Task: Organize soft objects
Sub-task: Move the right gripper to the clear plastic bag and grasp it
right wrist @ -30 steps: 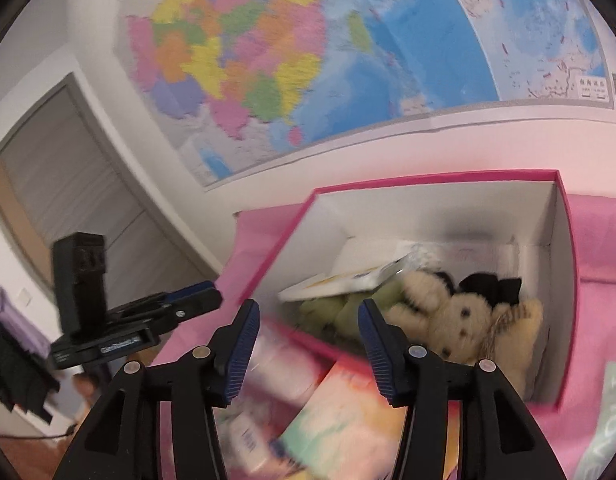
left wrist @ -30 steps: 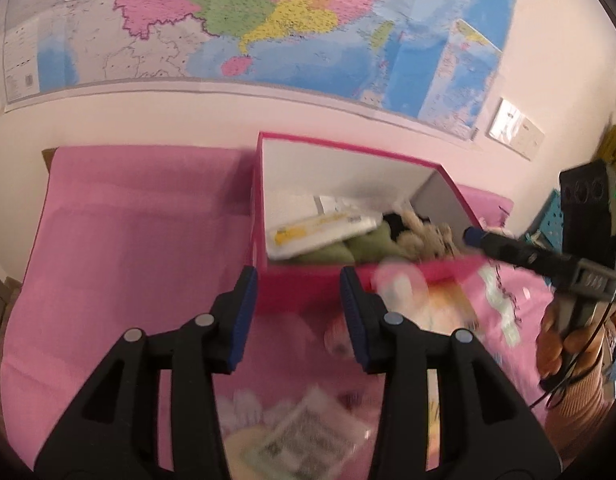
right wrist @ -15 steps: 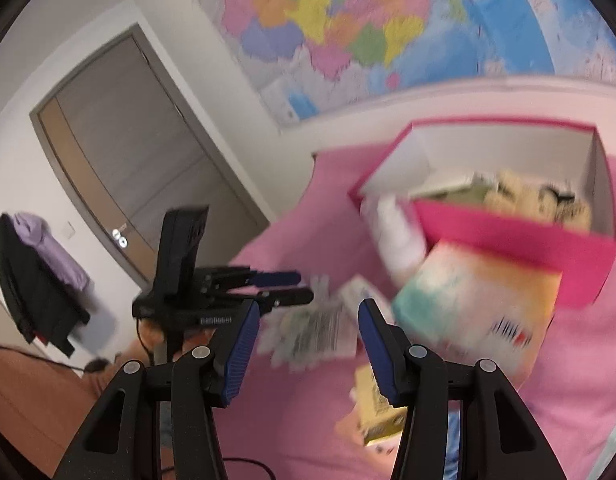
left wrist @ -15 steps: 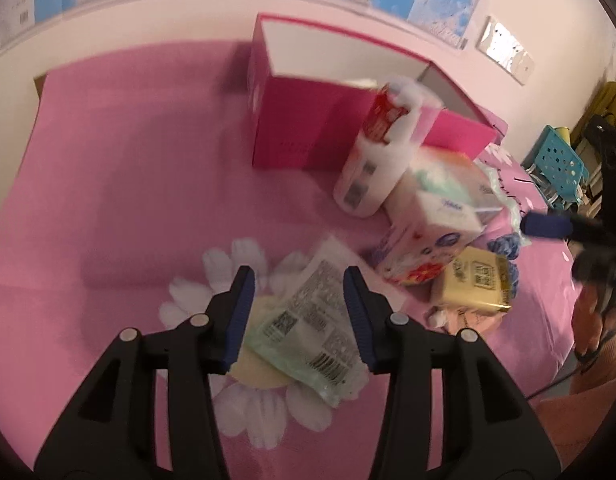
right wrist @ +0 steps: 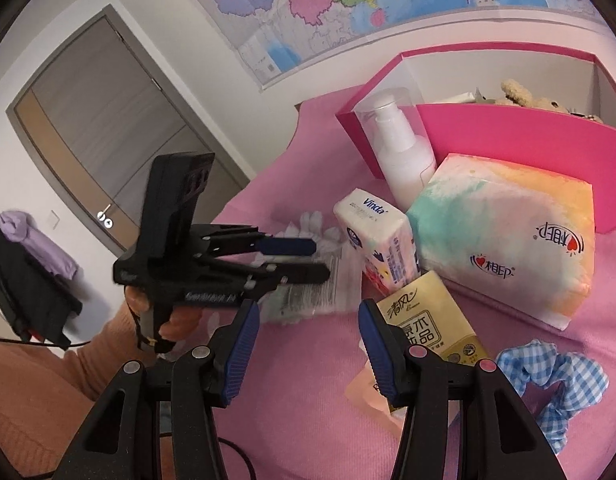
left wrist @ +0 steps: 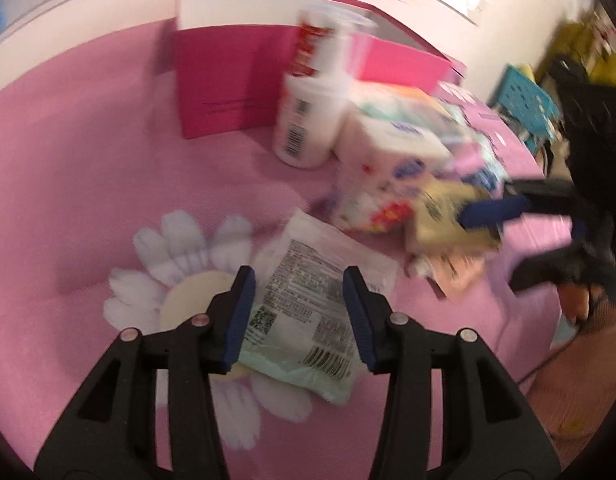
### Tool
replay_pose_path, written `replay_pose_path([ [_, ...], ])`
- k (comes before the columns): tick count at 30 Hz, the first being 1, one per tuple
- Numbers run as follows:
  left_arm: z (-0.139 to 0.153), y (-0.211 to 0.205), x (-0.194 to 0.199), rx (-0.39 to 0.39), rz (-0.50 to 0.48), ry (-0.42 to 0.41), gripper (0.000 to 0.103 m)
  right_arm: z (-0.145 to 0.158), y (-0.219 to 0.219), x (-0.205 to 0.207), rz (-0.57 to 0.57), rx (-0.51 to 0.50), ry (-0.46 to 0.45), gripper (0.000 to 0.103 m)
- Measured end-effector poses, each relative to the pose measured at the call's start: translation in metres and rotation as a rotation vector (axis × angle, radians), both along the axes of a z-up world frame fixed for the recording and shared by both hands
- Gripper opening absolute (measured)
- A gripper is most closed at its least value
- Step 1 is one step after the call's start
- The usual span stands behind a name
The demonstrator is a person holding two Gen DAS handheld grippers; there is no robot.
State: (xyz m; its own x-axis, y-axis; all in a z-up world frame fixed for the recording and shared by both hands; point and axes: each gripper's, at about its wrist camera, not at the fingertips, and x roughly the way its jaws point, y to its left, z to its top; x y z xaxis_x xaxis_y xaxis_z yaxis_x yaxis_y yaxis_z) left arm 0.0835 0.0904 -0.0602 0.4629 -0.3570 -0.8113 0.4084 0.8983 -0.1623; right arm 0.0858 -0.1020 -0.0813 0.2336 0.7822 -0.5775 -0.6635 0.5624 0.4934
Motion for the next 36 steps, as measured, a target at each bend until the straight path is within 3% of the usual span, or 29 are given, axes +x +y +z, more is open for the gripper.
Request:
replay_pose_path([
  [5, 0.003, -0.007, -0.025, 0.012, -0.051, -0.035, 0.047, -0.001, 0.007, 0.001, 0.015, -0.012, -0.001, 0.053],
  [15, 0.001, 0.027, -0.053, -0.046, 0.125, -0.011, 0.048, -0.009, 0.032, -0.004, 0.082, -0.074, -0.002, 0.053],
  [22, -0.012, 0.018, -0.064, -0.123, 0.123, 0.053, 0.051, -0.014, 0.041, -0.004, 0.085, -0.094, -0.015, 0.053],
  [26, -0.015, 0.009, -0.061, -0.213, 0.097, 0.088, 0.054, -0.015, 0.044, -0.007, 0.084, -0.094, -0.013, 0.053],
  [32, -0.019, 0.011, -0.045, -0.325, 0.175, 0.134, 0.054, -0.016, 0.042, -0.006, 0.069, -0.085, -0.005, 0.053],
  [34, -0.021, 0.014, -0.043, -0.351, 0.205, 0.150, 0.048, -0.015, 0.042, -0.006, 0.065, -0.087, -0.007, 0.053],
  [36, -0.023, 0.014, -0.041, -0.323, 0.240, 0.149, 0.030, -0.013, 0.041, -0.006, 0.061, -0.087, -0.008, 0.053],
])
